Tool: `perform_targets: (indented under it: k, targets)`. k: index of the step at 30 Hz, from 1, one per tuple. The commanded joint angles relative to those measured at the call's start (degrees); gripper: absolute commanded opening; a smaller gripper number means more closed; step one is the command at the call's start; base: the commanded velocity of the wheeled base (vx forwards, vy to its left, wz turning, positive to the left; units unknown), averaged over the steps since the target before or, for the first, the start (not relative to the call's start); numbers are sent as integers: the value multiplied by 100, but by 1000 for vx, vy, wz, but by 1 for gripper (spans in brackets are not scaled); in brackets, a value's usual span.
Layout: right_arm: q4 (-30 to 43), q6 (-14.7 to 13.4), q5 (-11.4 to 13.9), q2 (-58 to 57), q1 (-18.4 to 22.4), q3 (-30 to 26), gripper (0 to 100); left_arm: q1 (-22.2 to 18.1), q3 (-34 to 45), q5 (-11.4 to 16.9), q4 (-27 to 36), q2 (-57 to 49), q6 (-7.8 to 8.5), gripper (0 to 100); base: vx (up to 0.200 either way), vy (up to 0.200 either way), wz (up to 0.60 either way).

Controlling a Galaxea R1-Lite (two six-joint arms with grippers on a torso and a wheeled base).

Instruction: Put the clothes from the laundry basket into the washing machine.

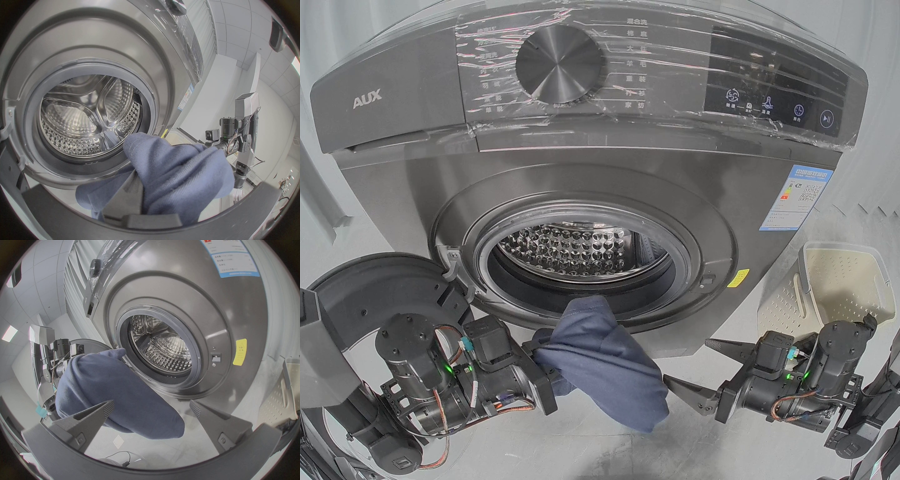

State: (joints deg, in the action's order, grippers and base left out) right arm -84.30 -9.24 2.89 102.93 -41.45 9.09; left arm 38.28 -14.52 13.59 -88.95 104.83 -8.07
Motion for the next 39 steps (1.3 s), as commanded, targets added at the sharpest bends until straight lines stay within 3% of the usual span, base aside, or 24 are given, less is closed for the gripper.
perform_targets:
  k: [1,5,10,15,20,26,31,32,35,39]
  targets:
    - [1,1,1,-44,-135,-92,100,57,19,-6,-17,11,-2,0,0,0,0]
    - [1,1,1,-106,-223,-118,100,48,-77,-6,-8,38,-10,0,0,0,0]
    - [1,-8,1,-141,-346,-154,100,-119,-745,-296,-8,600,-54,0,0,0,0]
    - [1,-8,-25,-141,-452,-180,100,-356,-1097,-278,-8,1084,-19,0,0,0,0]
    - [1,-8,-25,-141,-461,-180,100,-409,-1844,-357,-8,1743,-63,0,0,0,0]
    - [1,-8,-34,-141,-461,-180,100,-497,-2978,-656,-8,2420,-116,0,0,0,0]
    - [1,-8,-34,-141,-461,-180,100,-488,-3233,-744,10,2648,-125,0,0,0,0]
    - [1,-8,-34,-141,-461,-180,100,-497,-3742,-920,45,2973,-125,0,0,0,0]
    - [1,-8,-34,-141,-461,-180,100,-637,-4296,-1210,71,3237,-107,0,0,0,0]
    - [1,-8,-34,-132,-461,-180,100,-778,-4797,-1368,159,3430,-107,0,0,0,0]
